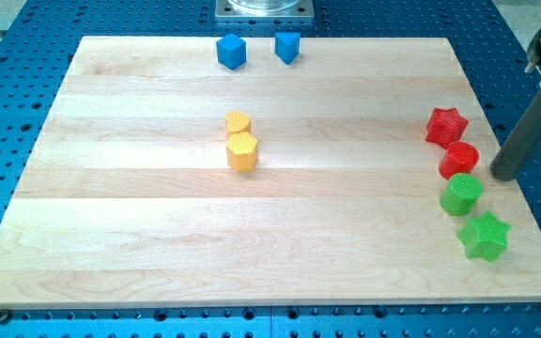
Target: Slightly push the red circle to the left
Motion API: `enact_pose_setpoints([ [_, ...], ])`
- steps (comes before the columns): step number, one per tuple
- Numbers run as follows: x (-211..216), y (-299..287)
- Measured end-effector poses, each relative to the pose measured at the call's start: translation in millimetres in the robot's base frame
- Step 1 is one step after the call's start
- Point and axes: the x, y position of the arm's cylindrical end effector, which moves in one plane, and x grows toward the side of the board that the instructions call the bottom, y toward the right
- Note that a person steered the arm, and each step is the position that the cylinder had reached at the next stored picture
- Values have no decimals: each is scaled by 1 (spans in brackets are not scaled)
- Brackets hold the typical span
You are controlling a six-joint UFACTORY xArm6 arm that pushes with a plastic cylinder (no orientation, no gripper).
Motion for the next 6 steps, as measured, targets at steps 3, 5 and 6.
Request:
enact_pose_setpoints([
  [3, -1, -29],
  [5, -3, -33],
  [6, -30, 46],
])
